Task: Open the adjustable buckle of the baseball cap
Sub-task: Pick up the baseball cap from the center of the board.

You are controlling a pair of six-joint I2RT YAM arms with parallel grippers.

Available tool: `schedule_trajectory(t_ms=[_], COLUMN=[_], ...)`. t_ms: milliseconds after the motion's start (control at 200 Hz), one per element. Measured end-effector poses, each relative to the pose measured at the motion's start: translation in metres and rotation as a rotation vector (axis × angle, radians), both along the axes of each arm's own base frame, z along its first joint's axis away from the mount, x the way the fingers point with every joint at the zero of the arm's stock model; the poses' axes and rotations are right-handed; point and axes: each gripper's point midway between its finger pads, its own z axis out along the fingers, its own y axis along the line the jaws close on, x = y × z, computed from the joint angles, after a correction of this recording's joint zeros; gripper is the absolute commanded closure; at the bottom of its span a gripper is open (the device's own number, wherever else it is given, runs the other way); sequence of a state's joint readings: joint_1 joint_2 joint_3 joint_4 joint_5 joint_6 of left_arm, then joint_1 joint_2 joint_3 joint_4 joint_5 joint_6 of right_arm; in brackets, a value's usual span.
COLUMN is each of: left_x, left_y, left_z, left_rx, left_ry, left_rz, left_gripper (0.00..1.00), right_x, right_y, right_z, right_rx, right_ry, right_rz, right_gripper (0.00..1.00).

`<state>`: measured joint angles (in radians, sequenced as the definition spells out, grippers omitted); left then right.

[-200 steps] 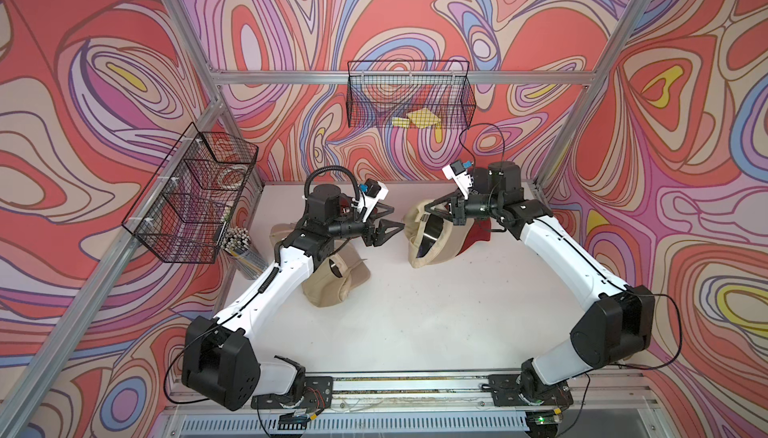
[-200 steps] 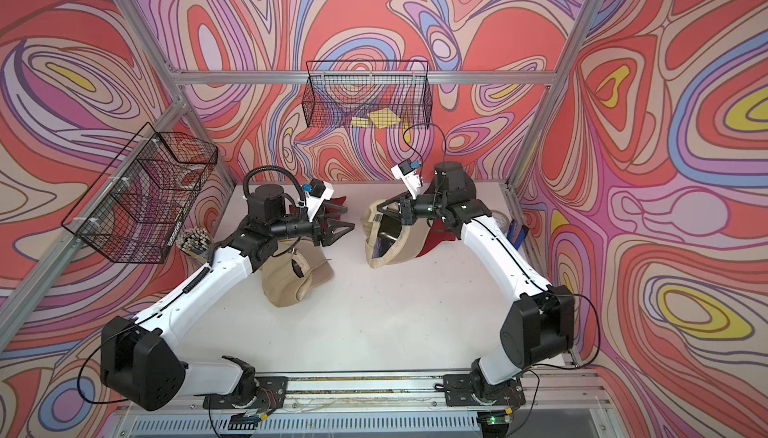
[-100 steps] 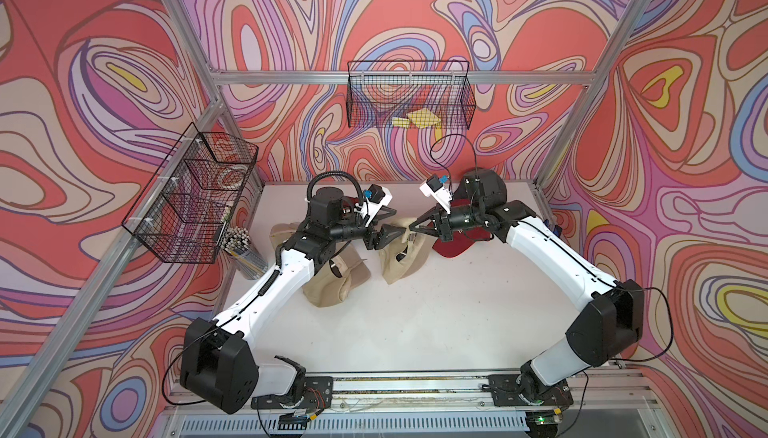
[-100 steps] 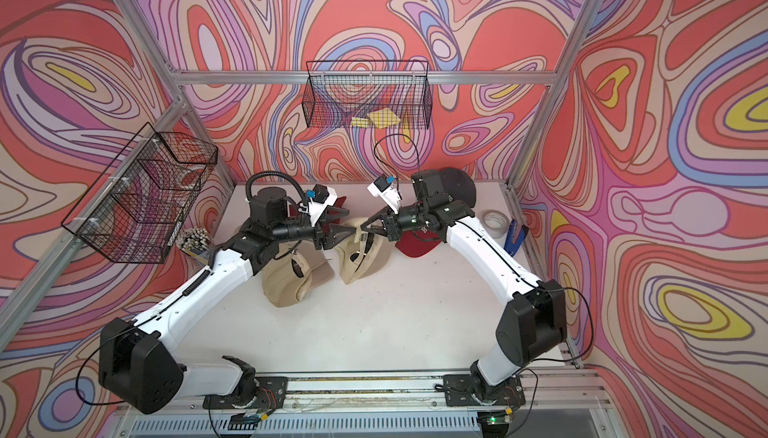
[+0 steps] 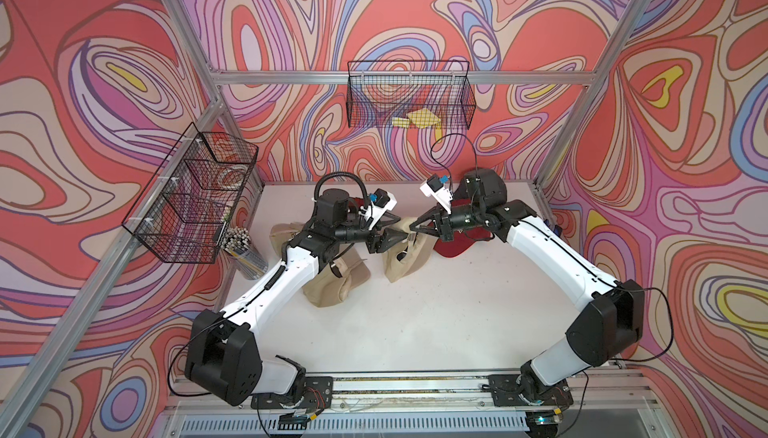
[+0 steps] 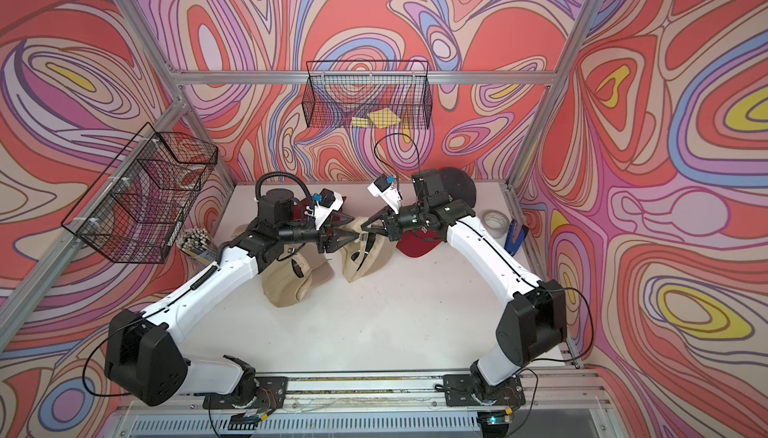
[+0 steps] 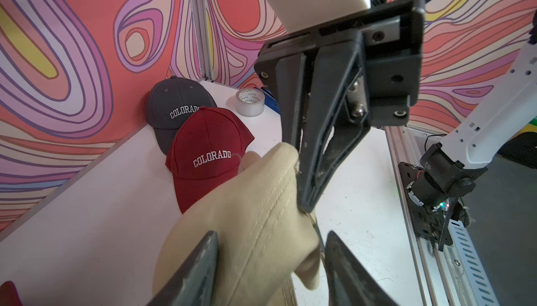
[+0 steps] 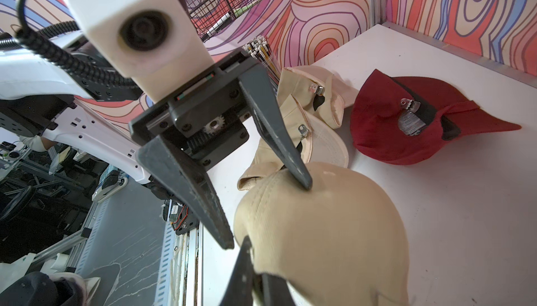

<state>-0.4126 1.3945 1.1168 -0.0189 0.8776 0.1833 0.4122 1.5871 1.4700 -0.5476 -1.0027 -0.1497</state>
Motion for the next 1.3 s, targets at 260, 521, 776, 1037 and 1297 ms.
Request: schedule_trajectory(t_ms=[260,521,776,1037,1297], left_x=[-0.003,-0.001,0.012,0.023,0.028], left_y=[-0.001,-0.001,0.002,0.008,0.010], left_z=[0.000,0.001,0.006,0.003,0.002], left_rx=[-0.007,-0.017,-0.043,-0.048,-0.052], left_ry=[0.009,0.034,0.085,0.137,0.159], left_rz=[-0.019,-0.003,0.092,0.178,0.217], left_gripper=[0.91,1.00,1.00,1.00,1.00], right_x=[0.002,0.007,0.024,0.032,0.033], right_y=[0.002,0.003,-0.005,-0.015,-0.002], right_z=[-0.003,0.000,0.011,0.041,0.036], right_rx=[0.000,0.006,-0.008,0.036,0.006], right_ry=[0.003,0.011,-0.004,-0.028,0.001], right_rz=[0.003,-0.026,-0.177,-0.306,-0.381], right_gripper=[1.00,0.61,0.47,0.49,0.48])
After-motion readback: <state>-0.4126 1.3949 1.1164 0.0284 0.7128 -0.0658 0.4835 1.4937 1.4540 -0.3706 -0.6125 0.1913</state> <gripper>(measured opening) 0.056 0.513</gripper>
